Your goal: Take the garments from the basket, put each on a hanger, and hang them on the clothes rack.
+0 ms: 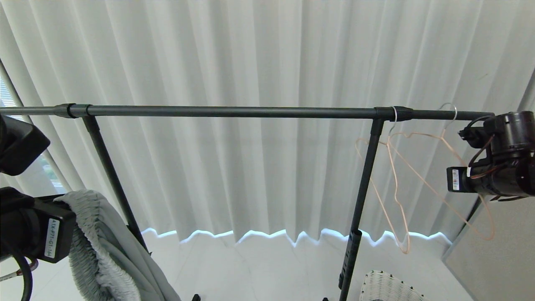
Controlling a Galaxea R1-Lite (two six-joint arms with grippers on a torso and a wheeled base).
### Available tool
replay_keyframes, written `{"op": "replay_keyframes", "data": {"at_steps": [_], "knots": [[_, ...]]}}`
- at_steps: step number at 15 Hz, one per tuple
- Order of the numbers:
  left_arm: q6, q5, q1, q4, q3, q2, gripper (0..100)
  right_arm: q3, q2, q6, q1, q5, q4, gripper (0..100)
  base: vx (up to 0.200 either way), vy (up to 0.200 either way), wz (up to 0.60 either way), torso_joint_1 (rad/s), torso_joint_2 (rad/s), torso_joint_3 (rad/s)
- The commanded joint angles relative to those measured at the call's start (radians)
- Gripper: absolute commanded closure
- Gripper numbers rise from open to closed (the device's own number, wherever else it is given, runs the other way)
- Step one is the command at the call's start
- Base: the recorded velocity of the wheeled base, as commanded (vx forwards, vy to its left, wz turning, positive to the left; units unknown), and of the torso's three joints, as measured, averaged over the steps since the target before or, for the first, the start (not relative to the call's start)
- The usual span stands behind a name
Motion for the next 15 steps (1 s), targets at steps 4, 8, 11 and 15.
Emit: {"op": "replay_keyframes", "data": {"at_steps": [4, 8, 11, 15], "knots": [[0.002, 0.001, 0.0, 0.0, 0.001, -0.006, 100, 0.035, -0.106, 0.001, 0.001, -0.008, 0.01, 100, 0.0, 0.0, 0.0, 0.0, 0.0, 0.0], [0.003, 0.001, 0.0, -0.001, 0.001, -0.008, 100, 0.132, -0.256, -0.003, 0.026, -0.008, 0.051, 100, 0.0, 0.0, 0.0, 0.0, 0.0, 0.0], [0.002, 0.001, 0.0, -0.001, 0.008, -0.015, 100, 0.233, -0.365, -0.005, 0.03, -0.014, 0.097, 100, -0.2, 0.0, 0.0, 0.004, 0.0, 0.005], [0.002, 0.001, 0.0, -0.001, 0.021, -0.026, 100, 0.33, -0.445, -0.005, 0.044, -0.049, 0.1, 100, -0.2, 0.0, 0.0, -0.002, 0.0, 0.004]]}}
